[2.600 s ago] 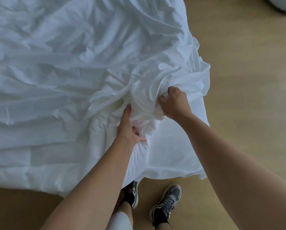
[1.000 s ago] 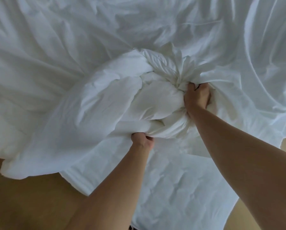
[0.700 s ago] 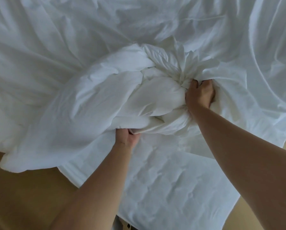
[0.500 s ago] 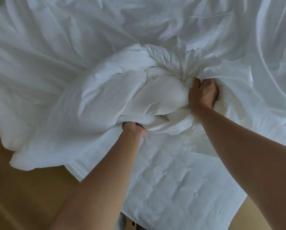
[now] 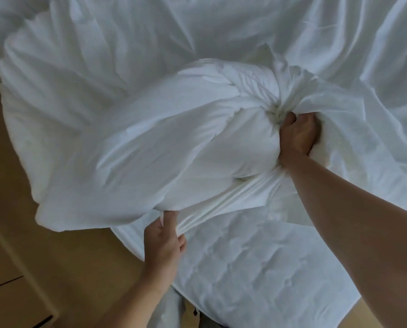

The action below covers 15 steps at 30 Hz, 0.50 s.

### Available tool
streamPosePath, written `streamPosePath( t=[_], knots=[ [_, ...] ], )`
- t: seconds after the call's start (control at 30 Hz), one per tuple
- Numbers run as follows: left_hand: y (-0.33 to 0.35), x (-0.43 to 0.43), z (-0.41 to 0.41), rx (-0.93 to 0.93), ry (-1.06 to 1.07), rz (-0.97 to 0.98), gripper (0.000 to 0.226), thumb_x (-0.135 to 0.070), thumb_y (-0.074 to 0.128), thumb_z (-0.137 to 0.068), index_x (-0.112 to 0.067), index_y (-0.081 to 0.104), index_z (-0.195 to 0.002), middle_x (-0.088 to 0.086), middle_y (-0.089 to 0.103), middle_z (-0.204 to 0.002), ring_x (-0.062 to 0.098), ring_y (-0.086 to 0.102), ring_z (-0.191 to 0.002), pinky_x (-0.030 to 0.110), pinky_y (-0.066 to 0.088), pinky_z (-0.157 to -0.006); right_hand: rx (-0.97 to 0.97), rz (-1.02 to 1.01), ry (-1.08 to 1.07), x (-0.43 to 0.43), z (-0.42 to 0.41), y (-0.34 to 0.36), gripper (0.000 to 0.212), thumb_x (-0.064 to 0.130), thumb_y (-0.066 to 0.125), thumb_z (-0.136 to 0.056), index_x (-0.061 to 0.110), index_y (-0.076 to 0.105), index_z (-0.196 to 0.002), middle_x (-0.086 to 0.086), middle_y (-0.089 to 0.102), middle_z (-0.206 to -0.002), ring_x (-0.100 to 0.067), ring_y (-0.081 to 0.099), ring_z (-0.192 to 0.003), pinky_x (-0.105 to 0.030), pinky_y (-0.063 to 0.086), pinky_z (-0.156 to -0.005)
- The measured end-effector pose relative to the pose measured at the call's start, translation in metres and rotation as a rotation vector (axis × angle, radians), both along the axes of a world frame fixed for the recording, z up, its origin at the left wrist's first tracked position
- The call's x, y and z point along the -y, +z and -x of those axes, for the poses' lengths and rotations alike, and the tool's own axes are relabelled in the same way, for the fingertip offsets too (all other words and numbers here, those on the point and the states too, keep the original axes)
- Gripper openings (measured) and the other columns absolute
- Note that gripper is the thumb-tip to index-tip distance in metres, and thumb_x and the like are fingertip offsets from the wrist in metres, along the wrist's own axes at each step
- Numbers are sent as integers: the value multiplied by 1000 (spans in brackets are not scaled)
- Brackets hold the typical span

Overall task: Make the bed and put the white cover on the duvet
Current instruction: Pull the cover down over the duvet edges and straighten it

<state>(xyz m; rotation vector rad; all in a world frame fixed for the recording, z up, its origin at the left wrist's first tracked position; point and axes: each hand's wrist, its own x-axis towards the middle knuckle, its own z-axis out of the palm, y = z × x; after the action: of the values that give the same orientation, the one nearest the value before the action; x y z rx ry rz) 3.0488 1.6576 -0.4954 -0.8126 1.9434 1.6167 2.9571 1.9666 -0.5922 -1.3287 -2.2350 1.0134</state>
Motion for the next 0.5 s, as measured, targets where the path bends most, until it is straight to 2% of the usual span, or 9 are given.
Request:
streamPosePath(
  t=[0.07, 0.13, 0.17, 0.23, 0.3, 0.37, 0.4, 0.43, 0.5],
  knots=[
    [-20, 17, 1, 26, -191, 174, 47, -34, 52, -105, -8, 52, -66, 14, 37, -53, 18, 38, -39, 29, 32, -43, 115, -9, -13, -3, -2, -5, 36, 20, 46, -102, -2, 56, -128, -21, 61, -131, -33, 54, -126, -33, 37, -104],
    [-51, 22, 25, 78, -128, 208, 19, -19, 55, -104, -12, 64, -89, 14, 65, -80, 20, 61, -55, 30, 51, -46, 143, 22, 8, 0, -9, -4, 35, 19, 46, -101, -4, 56, -127, -25, 60, -130, -37, 55, -123, -38, 40, -102],
    [-69, 21, 45, 127, -22, 143, 13, -10, 54, -102, -12, 64, -94, 13, 67, -93, 22, 65, -67, 30, 56, -50, 126, 40, 33, 1, -11, -5, 36, 16, 46, -102, -5, 55, -129, -27, 58, -132, -38, 53, -124, -40, 40, -104],
    [-96, 16, 83, 233, 145, -53, 14, -7, 51, -103, -13, 63, -101, 9, 67, -99, 24, 64, -89, 35, 59, -69, 161, 21, 46, 4, -14, -6, 35, 17, 46, -102, -3, 55, -129, -26, 59, -132, -39, 53, -125, -42, 39, -106],
    [-117, 17, 113, 292, 268, -216, 18, -22, 51, -105, -16, 65, -114, 7, 68, -113, 25, 61, -107, 49, 51, -96, 245, -7, 28, 8, -15, -9, 31, 24, 45, -103, 3, 58, -122, -23, 64, -126, -38, 57, -122, -41, 43, -105],
    [-122, 16, 122, 373, 328, -334, 33, -34, 53, -102, -18, 64, -129, 5, 58, -143, 26, 53, -129, 53, 36, -113, 273, 2, -6, 11, -15, -15, 33, 29, 44, -102, 5, 58, -120, -23, 64, -125, -39, 57, -123, -44, 43, -107],
    [-108, 14, 117, 397, 259, -319, 39, -36, 52, -102, -17, 60, -135, 0, 48, -152, 25, 47, -136, 50, 32, -115, 297, 2, -22, 12, -16, -12, 34, 29, 43, -102, 4, 58, -120, -24, 63, -126, -40, 56, -124, -46, 43, -108],
    [-97, 11, 112, 409, 241, -281, 36, -35, 50, -104, -14, 60, -131, -3, 46, -150, 22, 45, -136, 47, 32, -114, 305, 9, -30, 11, -17, -16, 34, 27, 42, -103, 2, 58, -121, -26, 62, -127, -41, 55, -125, -48, 42, -109],
    [-84, 7, 98, 346, 232, -374, 24, -26, 44, -107, -16, 66, -111, 1, 60, -133, 25, 55, -123, 48, 44, -98, 284, 85, -11, 10, -19, -16, 34, 18, 42, -105, -6, 57, -123, -31, 58, -128, -43, 53, -125, -48, 41, -107]
  ],
)
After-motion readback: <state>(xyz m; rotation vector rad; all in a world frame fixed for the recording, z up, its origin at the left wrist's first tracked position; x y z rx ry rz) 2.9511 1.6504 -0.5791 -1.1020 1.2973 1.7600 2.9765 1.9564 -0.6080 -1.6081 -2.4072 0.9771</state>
